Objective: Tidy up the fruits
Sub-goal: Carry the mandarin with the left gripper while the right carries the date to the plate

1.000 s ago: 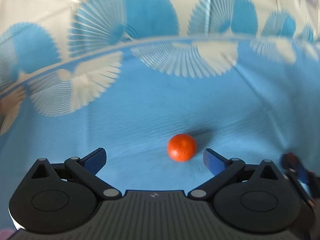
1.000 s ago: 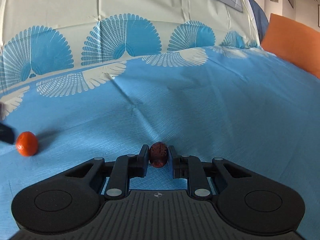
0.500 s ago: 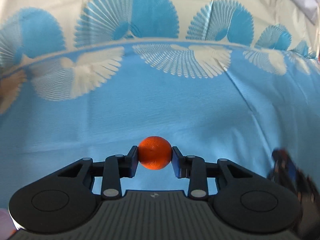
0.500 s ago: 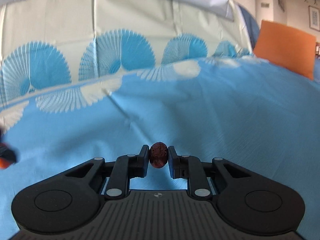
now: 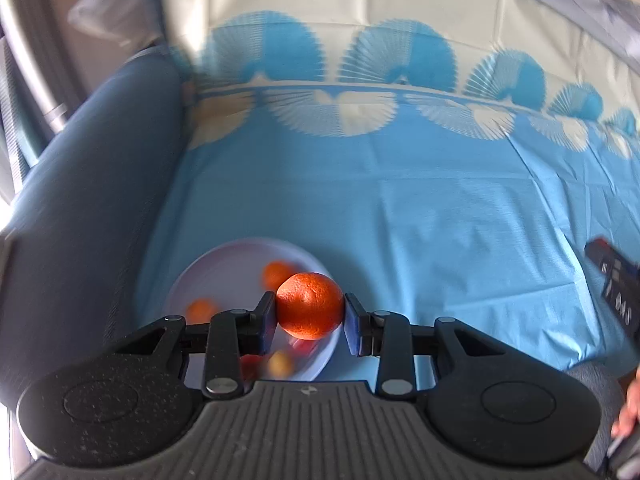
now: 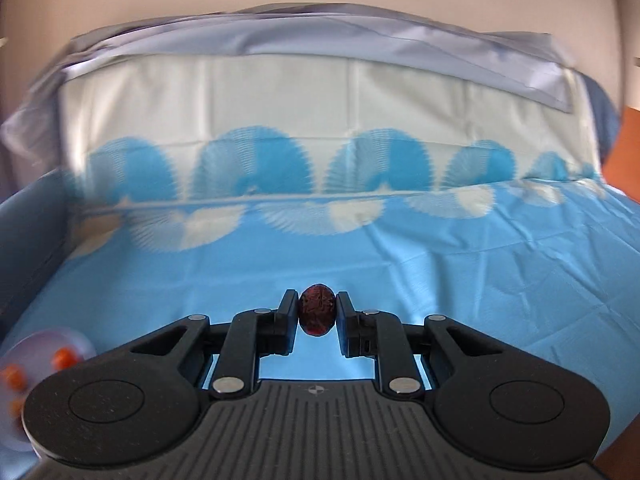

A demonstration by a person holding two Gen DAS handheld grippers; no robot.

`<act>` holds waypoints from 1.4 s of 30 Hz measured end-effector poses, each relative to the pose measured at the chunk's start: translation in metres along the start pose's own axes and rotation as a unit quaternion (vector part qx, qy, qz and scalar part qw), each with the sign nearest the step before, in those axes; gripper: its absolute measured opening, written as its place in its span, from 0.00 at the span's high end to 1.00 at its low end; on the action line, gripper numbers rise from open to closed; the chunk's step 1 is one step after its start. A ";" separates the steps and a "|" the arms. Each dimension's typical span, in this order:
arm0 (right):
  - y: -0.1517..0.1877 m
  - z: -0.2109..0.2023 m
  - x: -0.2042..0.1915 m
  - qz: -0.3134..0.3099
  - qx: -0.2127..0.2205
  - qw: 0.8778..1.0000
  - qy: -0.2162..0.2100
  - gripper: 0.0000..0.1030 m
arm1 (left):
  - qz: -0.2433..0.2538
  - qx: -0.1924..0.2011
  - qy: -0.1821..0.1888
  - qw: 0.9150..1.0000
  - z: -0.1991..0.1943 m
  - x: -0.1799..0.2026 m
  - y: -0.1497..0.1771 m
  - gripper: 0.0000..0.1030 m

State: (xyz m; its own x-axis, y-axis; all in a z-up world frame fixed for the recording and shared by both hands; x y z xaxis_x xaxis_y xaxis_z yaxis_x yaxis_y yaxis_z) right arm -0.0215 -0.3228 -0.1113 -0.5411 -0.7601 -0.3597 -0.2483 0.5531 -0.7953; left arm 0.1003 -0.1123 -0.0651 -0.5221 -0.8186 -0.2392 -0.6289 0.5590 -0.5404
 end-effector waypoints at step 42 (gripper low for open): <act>0.049 -0.170 -0.148 -0.162 -0.051 0.971 -0.168 0.80 | -0.085 0.084 -0.024 0.993 -0.130 -0.067 0.112 0.63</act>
State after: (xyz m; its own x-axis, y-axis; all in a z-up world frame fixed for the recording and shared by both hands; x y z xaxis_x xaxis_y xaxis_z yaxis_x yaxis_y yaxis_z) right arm -0.0900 -0.1257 -0.0138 -0.1334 -0.9586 -0.2517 -0.4496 0.2848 -0.8466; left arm -0.0102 0.0226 -0.0050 -0.3860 -0.9068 -0.1694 -0.5990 0.3861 -0.7016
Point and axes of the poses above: each gripper's, at about its wrist camera, not at the fingertips, and z roughly the way its jaws point, x to its right, y to its underside, the point moved 6 cm from there along z, roughly the way its jaws point, and after that the axes turned 14 degrees about z, right-handed, at the moved point
